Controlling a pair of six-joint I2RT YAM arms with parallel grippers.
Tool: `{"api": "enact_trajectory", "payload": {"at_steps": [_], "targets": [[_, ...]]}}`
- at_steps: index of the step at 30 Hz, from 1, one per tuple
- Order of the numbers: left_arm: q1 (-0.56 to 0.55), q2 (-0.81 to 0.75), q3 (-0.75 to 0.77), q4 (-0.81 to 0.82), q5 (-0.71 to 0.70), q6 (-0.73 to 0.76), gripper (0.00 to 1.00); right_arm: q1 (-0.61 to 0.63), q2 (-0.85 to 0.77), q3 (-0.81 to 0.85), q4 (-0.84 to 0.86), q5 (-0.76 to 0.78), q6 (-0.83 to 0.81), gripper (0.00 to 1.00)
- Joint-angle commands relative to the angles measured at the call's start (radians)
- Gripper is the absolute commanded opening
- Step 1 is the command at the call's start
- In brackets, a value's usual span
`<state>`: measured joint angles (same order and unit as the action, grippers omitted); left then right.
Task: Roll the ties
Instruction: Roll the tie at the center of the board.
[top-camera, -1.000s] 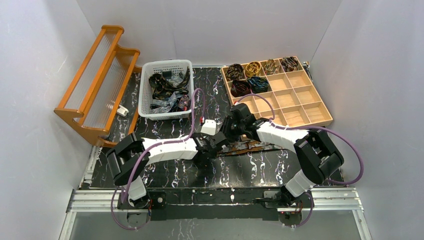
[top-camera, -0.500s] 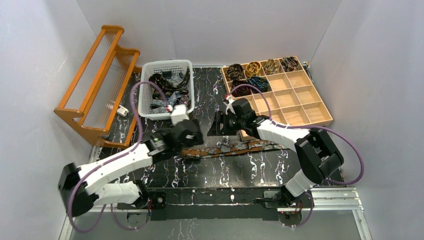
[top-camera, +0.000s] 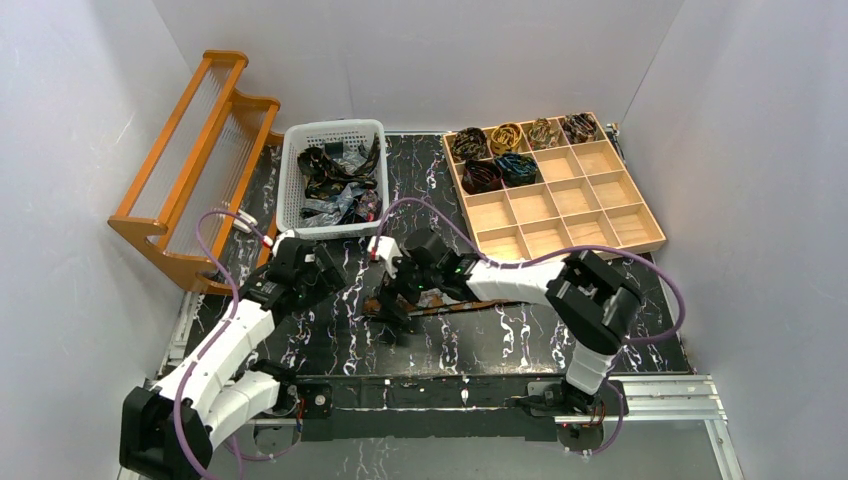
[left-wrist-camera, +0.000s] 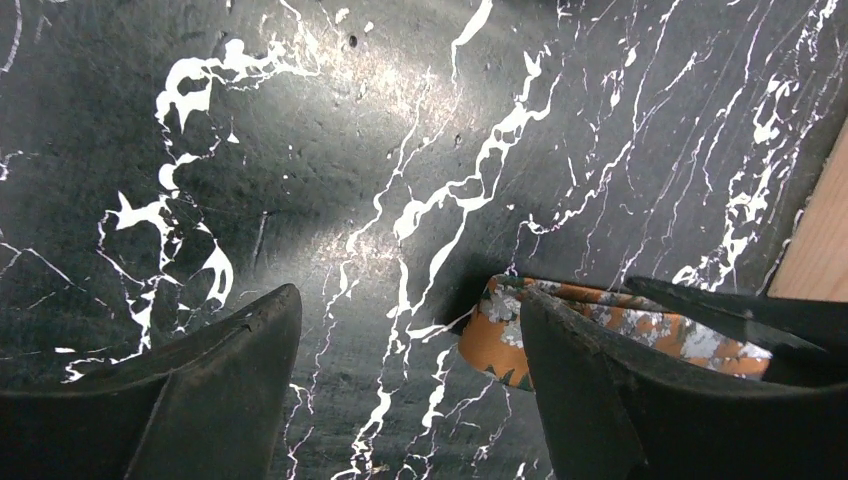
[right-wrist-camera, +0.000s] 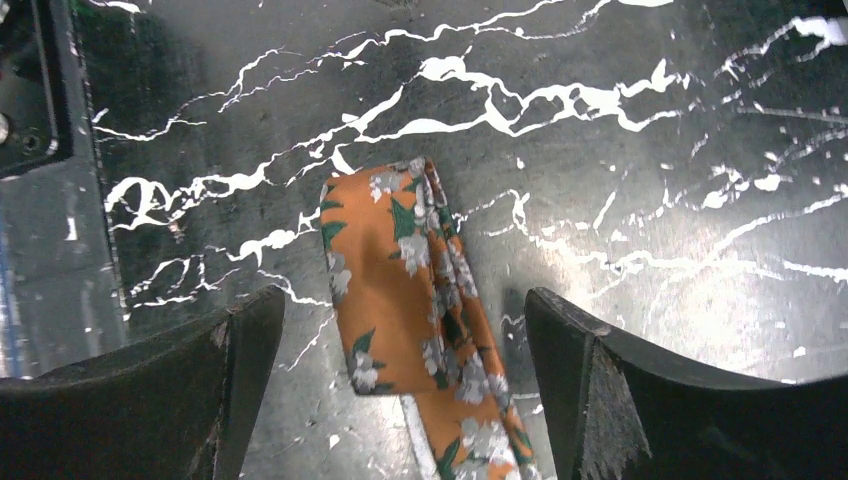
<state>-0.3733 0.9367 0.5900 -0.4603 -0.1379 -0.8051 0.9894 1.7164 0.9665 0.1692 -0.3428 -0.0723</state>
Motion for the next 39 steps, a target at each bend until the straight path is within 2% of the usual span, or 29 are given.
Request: {"api": "enact_trajectory", "payload": {"at_steps": [1,10,19,23,30,35,39], "targets": [[0.055,-0.045,-0.022,0.010,0.128,0.022,0.78,0.044,0.054,0.074,0.029,0.027,-0.183,0.99],[0.060,-0.074,-0.052,0.018,0.138,0.016,0.80,0.051,0.168,0.146,-0.015,-0.024,-0.229,0.99],[0.060,-0.086,-0.069,0.012,0.173,0.024,0.80,0.048,0.213,0.134,-0.091,0.022,-0.372,0.98],[0.060,-0.085,-0.084,0.019,0.182,0.024,0.80,0.036,0.217,0.121,-0.150,0.013,-0.422,0.89],[0.059,-0.079,-0.102,0.034,0.195,0.023,0.81,0.029,0.216,0.124,-0.253,-0.057,-0.407,0.62],[0.060,-0.076,-0.111,0.036,0.200,0.027,0.80,0.028,0.219,0.120,-0.265,-0.071,-0.384,0.50],[0.059,-0.079,-0.111,0.037,0.198,0.025,0.81,0.031,0.217,0.121,-0.261,-0.085,-0.345,0.46]]}}
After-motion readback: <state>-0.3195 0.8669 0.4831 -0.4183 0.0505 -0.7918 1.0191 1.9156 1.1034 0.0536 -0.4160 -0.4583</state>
